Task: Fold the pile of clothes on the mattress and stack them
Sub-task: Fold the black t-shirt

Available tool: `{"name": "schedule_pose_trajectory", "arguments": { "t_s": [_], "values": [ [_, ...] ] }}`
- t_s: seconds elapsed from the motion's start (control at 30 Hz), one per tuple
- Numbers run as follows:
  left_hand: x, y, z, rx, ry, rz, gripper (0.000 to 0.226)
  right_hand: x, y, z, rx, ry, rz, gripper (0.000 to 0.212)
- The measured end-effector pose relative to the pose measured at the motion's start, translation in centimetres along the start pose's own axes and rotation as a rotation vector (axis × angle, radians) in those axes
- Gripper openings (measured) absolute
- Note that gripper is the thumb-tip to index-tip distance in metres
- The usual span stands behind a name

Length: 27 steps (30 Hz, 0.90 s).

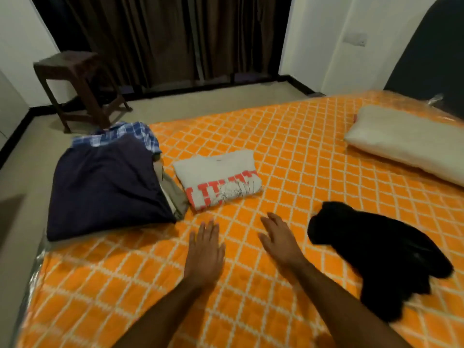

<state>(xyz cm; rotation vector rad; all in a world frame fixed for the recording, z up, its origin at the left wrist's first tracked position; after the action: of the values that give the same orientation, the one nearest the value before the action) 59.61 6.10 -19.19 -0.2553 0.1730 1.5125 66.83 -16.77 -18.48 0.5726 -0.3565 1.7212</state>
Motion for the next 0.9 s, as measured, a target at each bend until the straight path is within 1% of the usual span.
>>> {"name": "schedule_pose_trajectory", "arguments": {
  "t_s": [0.03, 0.1, 0.17, 0.2, 0.23, 0.27, 0.3, 0.33, 0.37, 0.43, 0.5, 0.57, 0.6, 0.7, 0.73, 0.77, 0.8, 0.83, 0.9],
  "values": [
    [-1.0, 2.2, -0.7, 0.025, -0.039, -0.036, 0.066, -0.7, 2.0, -0.4, 0.049, 0.155, 0.038, 0.061],
    [-2.1, 5.7, -1.4, 0.042, -0.07, -0.088, 0.064, -1.7, 5.7, 0.2, 0.094, 0.254, 0.062, 0.06],
    [-2.6, 8.0, -1.1, 0.121, -0.093, -0.128, 0.066, -2.6, 8.1, 3.1, 0.046, 0.289, 0.075, 0.05],
    [-2.3, 8.8, -0.8, 0.143, -0.105, -0.159, 0.068, -3.3, 8.7, 4.5, -0.013, 0.337, 0.063, 0.044],
    [-2.0, 9.8, -0.6, 0.157, -0.117, -0.191, 0.071, -4.3, 9.8, 6.2, -0.108, 0.405, 0.002, 0.04],
    [-1.1, 10.2, -0.7, 0.178, -0.119, -0.203, 0.073, -5.5, 10.0, 7.8, -0.211, 0.466, -0.097, 0.041],
    [-0.7, 11.1, -0.5, 0.203, -0.121, -0.211, 0.075, -7.0, 11.1, 9.3, -0.289, 0.49, -0.252, 0.048],
    [-0.4, 12.2, -0.2, 0.215, -0.125, -0.22, 0.077, -8.8, 12.6, 10.4, -0.311, 0.482, -0.406, 0.059],
    [-0.1, 12.8, 0.2, 0.221, -0.131, -0.22, 0.078, -10.3, 13.6, 11.1, -0.288, 0.465, -0.513, 0.07],
    [0.0, 14.0, 0.7, 0.25, -0.128, -0.198, 0.08, -11.9, 15.0, 12.1, -0.162, 0.505, -0.584, 0.085],
    [0.0, 15.0, 1.0, 0.258, -0.088, -0.159, 0.079, -12.0, 14.9, 12.9, -0.098, 0.576, -0.568, 0.091],
    [-0.2, 16.1, 1.1, 0.265, -0.083, -0.112, 0.08, -12.0, 14.0, 13.1, -0.085, 0.483, -0.602, 0.087],
    [-0.1, 16.7, 1.0, 0.277, -0.085, -0.088, 0.081, -11.8, 13.9, 12.7, -0.049, 0.4, -0.611, 0.077],
    [-0.3, 16.9, 0.9, 0.297, -0.071, -0.071, 0.086, -9.6, 13.9, 11.8, 0.018, 0.214, -0.52, 0.028],
    [-0.4, 16.8, 1.0, 0.315, -0.06, -0.079, 0.09, -8.1, 14.0, 11.5, 0.04, 0.159, -0.478, 0.02],
    [-0.4, 16.8, 1.2, 0.323, -0.047, -0.086, 0.096, -6.2, 14.0, 11.0, 0.076, 0.106, -0.435, 0.019],
    [-0.4, 16.9, 1.5, 0.318, -0.035, -0.084, 0.102, -4.3, 14.1, 10.1, 0.122, 0.052, -0.391, 0.022],
    [-0.5, 17.0, 2.0, 0.294, -0.021, -0.075, 0.102, -1.8, 14.4, 8.9, 0.172, 0.008, -0.333, 0.026],
    [-0.9, 16.7, 3.5, 0.165, 0.092, -0.019, 0.09, 3.3, 15.3, 6.2, 0.315, -0.033, -0.162, 0.039]
  ]
}}
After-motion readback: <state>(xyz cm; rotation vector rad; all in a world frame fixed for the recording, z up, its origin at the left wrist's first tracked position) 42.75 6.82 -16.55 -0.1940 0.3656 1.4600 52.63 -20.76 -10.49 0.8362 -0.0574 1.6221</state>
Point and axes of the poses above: each hand's wrist, its own y-axis away from the middle knuckle, its own z-axis out of the back of the hand, x = y × z, the point moved 4 cm from there along -y, towards the middle knuckle, and after that the axes turned 5 degrees about -z, right-handed, at the moved point
